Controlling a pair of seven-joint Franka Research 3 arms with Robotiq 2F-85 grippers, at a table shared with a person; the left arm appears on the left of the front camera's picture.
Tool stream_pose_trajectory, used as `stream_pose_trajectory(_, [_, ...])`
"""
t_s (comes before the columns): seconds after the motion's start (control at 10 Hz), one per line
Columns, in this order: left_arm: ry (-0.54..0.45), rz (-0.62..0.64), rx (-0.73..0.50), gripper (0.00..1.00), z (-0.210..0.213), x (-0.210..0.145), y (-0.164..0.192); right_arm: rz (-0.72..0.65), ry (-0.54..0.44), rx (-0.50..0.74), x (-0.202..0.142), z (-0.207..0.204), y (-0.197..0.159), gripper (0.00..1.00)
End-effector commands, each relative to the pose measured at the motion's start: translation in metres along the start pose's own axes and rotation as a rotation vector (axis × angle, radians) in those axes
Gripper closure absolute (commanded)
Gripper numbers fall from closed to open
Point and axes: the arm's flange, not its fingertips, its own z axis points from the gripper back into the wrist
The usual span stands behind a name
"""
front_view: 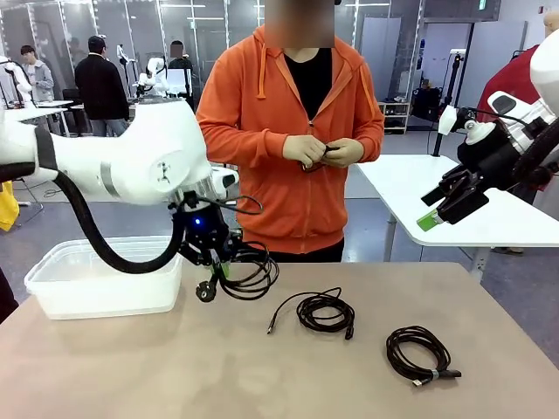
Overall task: Organize and store the cables.
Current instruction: Place the Power Cable into the Organizing box.
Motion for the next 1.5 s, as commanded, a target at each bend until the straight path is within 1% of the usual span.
stream_pose_trajectory(0.0, [0.052,-0.039,-0.013,1.00,0.000,0.003,0.003,-0.001,0.000,0.001,-0.001,-0.001,0.001,0.00])
stream_pose_trajectory(0.1, [0.044,-0.054,-0.009,1.00,0.008,0.007,0.004,-0.001,0.000,0.001,-0.001,-0.001,0.001,0.00])
stream_pose_trajectory(0.2, [0.076,-0.069,-0.020,1.00,0.012,0.010,0.004,-0.001,0.000,0.001,-0.001,-0.001,0.001,0.00])
stream_pose_trajectory(0.3, [0.019,-0.029,-0.007,1.00,0.005,0.003,0.003,-0.001,0.000,0.001,-0.001,-0.001,0.001,0.00])
stream_pose_trajectory(0.7, [0.019,-0.029,-0.007,1.00,0.005,0.003,0.003,-0.001,0.000,0.001,-0.001,-0.001,0.001,0.00])
stream_pose_trajectory(0.8, [0.033,-0.041,-0.003,0.81,0.003,0.003,0.003,-0.001,0.000,0.001,-0.001,-0.001,0.001,0.00])
stream_pose_trajectory(0.9, [0.050,-0.091,-0.041,0.81,0.020,0.020,0.030,-0.001,0.000,0.001,-0.001,-0.001,0.001,0.00])
stream_pose_trajectory(1.0, [0.003,-0.109,-0.045,0.81,0.033,0.032,0.045,-0.001,0.000,0.001,-0.001,-0.001,0.001,0.00])
stream_pose_trajectory(1.1, [-0.024,-0.125,-0.060,0.81,0.053,0.050,0.071,-0.001,0.000,0.001,-0.001,-0.001,0.001,0.00])
stream_pose_trajectory(1.2, [-0.059,-0.143,-0.027,0.81,0.060,0.060,0.093,-0.001,0.000,0.001,-0.001,-0.001,0.001,0.00])
stream_pose_trajectory(1.3, [-0.088,-0.196,-0.006,0.81,0.063,0.065,0.119,-0.001,0.000,0.001,-0.001,-0.001,0.001,0.00])
stream_pose_trajectory(1.4, [-0.096,-0.209,-0.022,0.81,0.068,0.072,0.144,-0.001,0.000,0.001,-0.001,-0.001,0.001,0.00])
